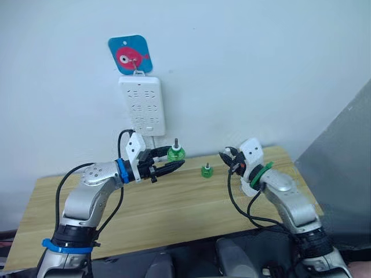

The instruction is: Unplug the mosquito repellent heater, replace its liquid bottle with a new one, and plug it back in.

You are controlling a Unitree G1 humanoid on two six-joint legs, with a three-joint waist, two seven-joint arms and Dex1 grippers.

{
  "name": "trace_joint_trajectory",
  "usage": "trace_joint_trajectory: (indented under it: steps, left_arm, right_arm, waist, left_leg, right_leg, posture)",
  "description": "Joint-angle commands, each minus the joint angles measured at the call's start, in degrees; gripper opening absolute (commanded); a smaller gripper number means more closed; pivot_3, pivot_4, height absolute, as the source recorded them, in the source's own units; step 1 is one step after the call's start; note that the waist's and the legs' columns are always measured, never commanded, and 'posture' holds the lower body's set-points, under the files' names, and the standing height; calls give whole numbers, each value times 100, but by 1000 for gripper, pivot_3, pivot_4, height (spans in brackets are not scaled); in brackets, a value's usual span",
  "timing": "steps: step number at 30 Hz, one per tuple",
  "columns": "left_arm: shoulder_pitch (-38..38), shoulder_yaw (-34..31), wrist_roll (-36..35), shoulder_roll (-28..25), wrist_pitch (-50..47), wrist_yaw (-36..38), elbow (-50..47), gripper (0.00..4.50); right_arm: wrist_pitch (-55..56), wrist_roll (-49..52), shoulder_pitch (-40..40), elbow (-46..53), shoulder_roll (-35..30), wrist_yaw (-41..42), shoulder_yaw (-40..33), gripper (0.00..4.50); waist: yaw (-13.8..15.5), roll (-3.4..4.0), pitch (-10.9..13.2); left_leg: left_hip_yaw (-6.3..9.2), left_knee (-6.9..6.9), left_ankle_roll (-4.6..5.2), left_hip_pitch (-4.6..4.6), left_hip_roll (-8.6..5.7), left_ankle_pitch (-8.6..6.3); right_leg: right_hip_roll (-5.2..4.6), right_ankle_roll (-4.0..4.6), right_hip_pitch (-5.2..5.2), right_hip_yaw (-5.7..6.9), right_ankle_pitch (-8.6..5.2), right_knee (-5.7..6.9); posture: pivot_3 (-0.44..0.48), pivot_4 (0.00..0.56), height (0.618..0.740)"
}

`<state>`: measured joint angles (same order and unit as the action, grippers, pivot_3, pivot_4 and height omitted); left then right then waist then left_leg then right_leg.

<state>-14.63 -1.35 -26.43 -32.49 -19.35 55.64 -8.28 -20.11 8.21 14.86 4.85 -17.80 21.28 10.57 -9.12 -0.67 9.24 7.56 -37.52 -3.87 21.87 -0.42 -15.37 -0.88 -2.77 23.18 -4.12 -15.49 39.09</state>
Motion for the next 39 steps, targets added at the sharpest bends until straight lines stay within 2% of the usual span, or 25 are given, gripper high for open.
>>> trace_joint_trajectory:
  steps: [1, 13, 24, 29, 33, 36, 39]
  left_arm:
    - [72, -194, -67, -117, 0, -78, -371, 2305]
    - [304, -389, -242, -356, -352, -234, -836, 2305]
    - [340, -471, -381, -530, -580, -274, -1022, 2302]
    - [356, -466, -377, -540, -607, -267, -1037, 2302]
    - [373, -440, -353, -522, -564, -259, -1001, 2302]
    - [370, -410, -319, -491, -504, -244, -932, 2301]
    - [271, -333, -271, -438, -418, -202, -789, 2301]
  right_arm:
    - [759, -338, 309, -1011, 231, -296, -101, 1019]
    - [2020, -798, 1140, -4144, 702, -496, -208, 1019]
    - [2669, -952, 1757, -5649, 929, -617, -396, 1019]
    - [2703, -892, 1838, -5836, 990, -626, -533, 2732]
    - [2660, -850, 1708, -5467, 1003, -597, -620, 4051]
    - [2513, -760, 1404, -4606, 931, -554, -694, 4063]
    - [1991, -613, 940, -3261, 800, -343, -748, 4063]
  waist:
    - [69, 0, 15]
    - [138, 13, 90]
    - [158, 15, 193]
    - [173, 17, 198]
    - [173, 17, 203]
    - [178, 18, 203]
    - [178, 18, 203]
  left_leg:
    - [1, 0, 0, 0, 0, 0]
    - [2, 4, 0, -4, 2, 0]
    - [2, 9, 0, -5, 3, 0]
    - [3, 13, 0, -6, 3, 1]
    - [2, 16, 0, -7, 3, 1]
    - [3, 26, -1, -9, 4, 1]
    - [4, 35, -2, -9, 3, 1]
  right_leg:
    - [0, 0, 0, 1, 0, 0]
    - [3, 2, -1, 2, 1, 1]
    - [5, 3, 0, 1, 1, 2]
    - [4, 3, 0, 1, 1, 1]
    - [4, 3, 1, 1, 1, 0]
    - [4, 3, 1, 1, 1, -1]
    - [3, 3, 3, 1, 1, -5]
  posture:
    - [-103, 175, 740]
    - [-58, 195, 740]
    - [-41, 209, 740]
    - [-41, 210, 740]
    - [-55, 203, 740]
    - [-68, 196, 740]
    - [-81, 190, 740]
